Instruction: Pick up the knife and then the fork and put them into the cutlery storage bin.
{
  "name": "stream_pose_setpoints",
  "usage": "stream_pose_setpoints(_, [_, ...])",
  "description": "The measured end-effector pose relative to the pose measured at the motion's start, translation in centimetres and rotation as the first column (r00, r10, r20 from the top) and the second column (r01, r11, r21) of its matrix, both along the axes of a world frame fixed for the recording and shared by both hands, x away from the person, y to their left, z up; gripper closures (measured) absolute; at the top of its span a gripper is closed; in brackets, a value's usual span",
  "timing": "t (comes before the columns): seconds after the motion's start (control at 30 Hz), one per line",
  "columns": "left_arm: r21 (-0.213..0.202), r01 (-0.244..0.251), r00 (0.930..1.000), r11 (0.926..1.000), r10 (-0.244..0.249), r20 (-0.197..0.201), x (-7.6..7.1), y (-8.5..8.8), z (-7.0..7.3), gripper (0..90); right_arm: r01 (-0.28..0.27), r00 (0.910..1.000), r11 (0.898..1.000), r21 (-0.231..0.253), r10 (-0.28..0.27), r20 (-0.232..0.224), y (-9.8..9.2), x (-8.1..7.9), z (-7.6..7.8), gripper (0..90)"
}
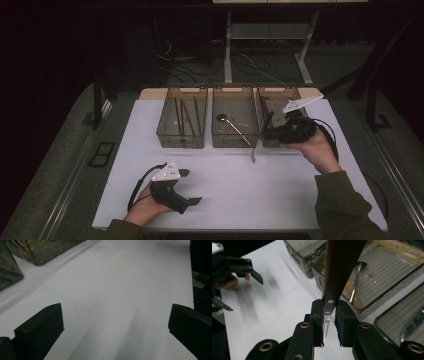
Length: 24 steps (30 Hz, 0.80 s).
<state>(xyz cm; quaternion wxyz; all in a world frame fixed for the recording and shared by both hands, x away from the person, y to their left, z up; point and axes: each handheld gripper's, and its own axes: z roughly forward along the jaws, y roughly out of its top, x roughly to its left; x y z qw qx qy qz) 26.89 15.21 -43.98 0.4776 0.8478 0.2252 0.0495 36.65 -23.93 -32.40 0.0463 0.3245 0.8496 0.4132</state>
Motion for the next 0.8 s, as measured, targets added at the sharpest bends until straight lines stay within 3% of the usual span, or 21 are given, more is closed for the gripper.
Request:
stream_pose_setpoints(0.5, [-0.002,-0.003,1.0000,1.0000,0.003,-0.001,0.0,0.0,0.0,0.0,0.108,0.9902,0.994,0.005,-0.109,0.088,-3.6,0.8,5.0,77.0])
stream_pose_setpoints(0.8, [-0.001,-0.004,1.0000,1.0000,0.004,0.000,0.1,0.1,0.0,0.0,0.209,0.9729,0.978,-0.007,-0.207,0.103,-6.7,2.5,5.9,77.0])
